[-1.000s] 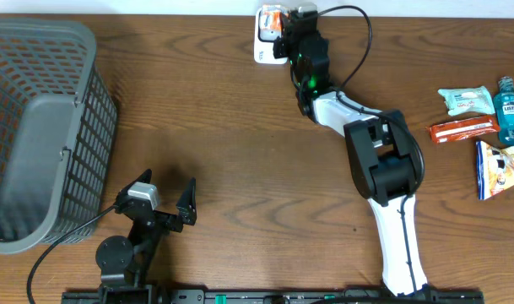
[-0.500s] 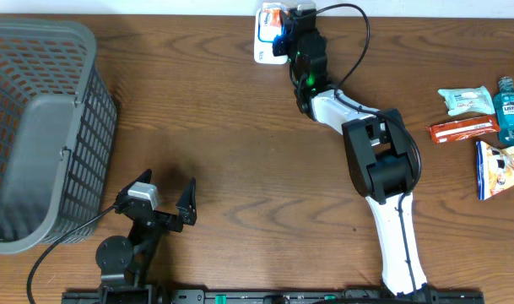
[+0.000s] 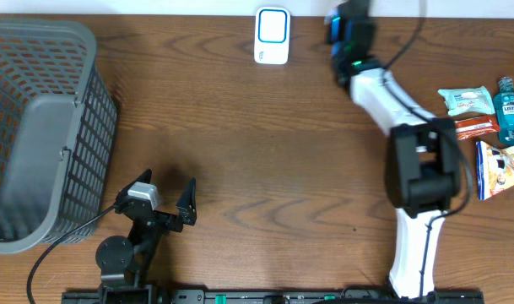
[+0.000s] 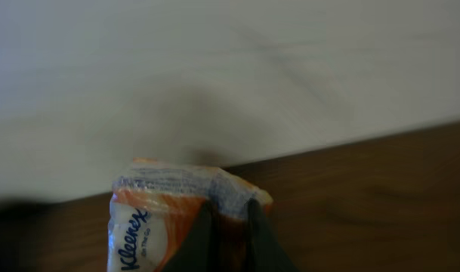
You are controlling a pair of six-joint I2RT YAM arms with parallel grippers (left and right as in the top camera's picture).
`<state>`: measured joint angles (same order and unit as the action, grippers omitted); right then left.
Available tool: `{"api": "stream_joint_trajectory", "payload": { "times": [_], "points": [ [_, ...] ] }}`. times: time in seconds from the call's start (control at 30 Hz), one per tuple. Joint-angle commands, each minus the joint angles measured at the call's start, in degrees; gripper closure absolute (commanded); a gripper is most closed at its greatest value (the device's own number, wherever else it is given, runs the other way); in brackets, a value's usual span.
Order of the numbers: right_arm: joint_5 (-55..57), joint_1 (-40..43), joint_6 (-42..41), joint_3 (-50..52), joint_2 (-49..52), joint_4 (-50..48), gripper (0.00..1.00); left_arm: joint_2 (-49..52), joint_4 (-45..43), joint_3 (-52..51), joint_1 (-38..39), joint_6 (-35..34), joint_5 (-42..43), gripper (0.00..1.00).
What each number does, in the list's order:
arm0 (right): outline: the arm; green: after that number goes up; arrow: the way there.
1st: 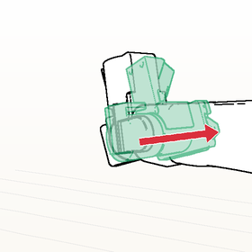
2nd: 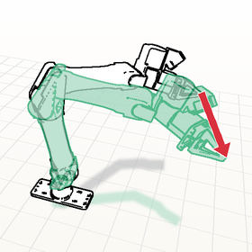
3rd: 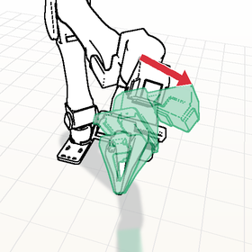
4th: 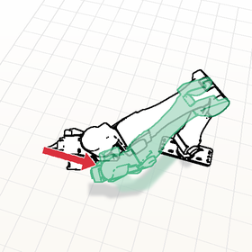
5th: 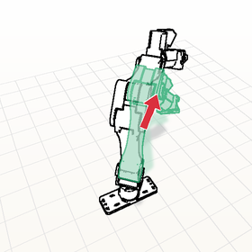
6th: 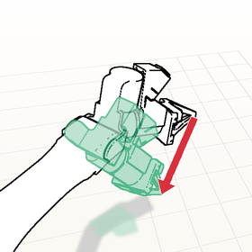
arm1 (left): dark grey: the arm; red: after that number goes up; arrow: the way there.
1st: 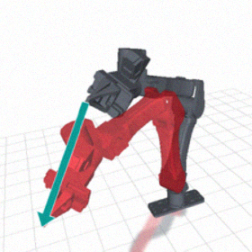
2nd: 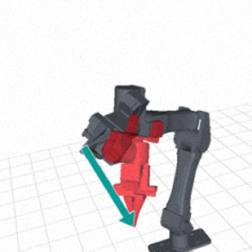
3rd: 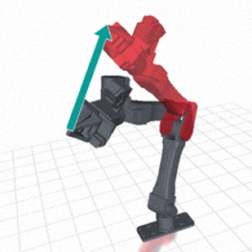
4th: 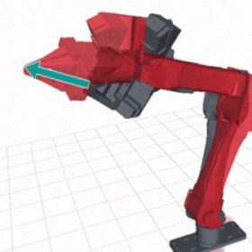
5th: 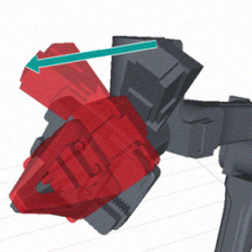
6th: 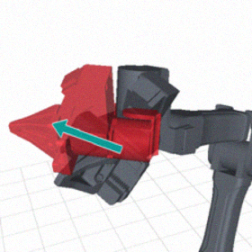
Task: Scan the item barcode
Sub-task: 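Carry the tissue pack to the right edge and release it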
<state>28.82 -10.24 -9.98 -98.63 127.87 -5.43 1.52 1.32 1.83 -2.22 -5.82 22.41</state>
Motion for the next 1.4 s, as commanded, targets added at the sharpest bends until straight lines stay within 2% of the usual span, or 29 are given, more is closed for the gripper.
{"api": "stream_joint_trajectory", "payload": {
  "times": [0.0, 0.47, 0.6, 0.63, 0.67, 0.7, 0.77, 0.97, 1.23, 1.27, 1.37],
  "points": [
    [8.79, 5.16, 0.42, -0.50, -0.52, 4.87, 0.99, -0.15, 0.94, -1.60, -0.07, -0.07, 0.94, 0.02],
    [8.09, 28.50, -0.90, 0.98, 2.54, 18.88, 0.98, -0.15, 0.94, -1.60, -0.07, -0.07, 0.96, 0.02],
    [6.80, 31.43, -0.90, 0.98, 2.54, 21.55, 0.91, -0.15, 0.94, -1.60, -0.07, -0.04, 0.96, 0.02],
    [6.82, 31.67, -0.87, 0.98, 2.51, 21.86, 0.83, -0.15, 0.94, -1.60, -0.07, -0.07, 0.94, 0.02],
    [6.82, 31.87, -0.87, 0.98, 2.47, 22.21, 0.68, -0.15, 0.94, -1.60, -0.07, -0.04, 0.96, 0.02],
    [6.82, 31.91, -0.85, 0.98, 2.25, 22.51, 0.39, -0.15, 0.94, -1.60, -0.07, -0.07, 0.96, 0.02],
    [6.82, 31.71, -0.63, 0.98, 1.20, 23.28, 0.01, -0.15, 0.92, -1.60, -0.07, -0.04, 0.94, 0.02],
    [5.40, 29.94, -0.68, 0.98, -6.99, 24.20, 0.01, -0.15, 0.92, -1.60, -0.07, -0.07, 0.94, 0.02],
    [-16.92, 27.08, -0.70, 0.98, -25.46, 30.86, 0.01, -0.15, 0.92, -1.60, -0.07, -0.07, 0.94, 0.02],
    [-21.94, 26.56, -0.70, 0.98, -30.38, 32.79, 0.01, -0.15, 0.94, -1.60, -0.07, -0.04, 0.94, 0.02],
    [-27.02, 25.90, -0.74, 0.98, -37.55, 35.93, 0.01, -0.15, 0.94, -1.60, -0.07, -0.04, 0.94, 0.02]
  ]
}}
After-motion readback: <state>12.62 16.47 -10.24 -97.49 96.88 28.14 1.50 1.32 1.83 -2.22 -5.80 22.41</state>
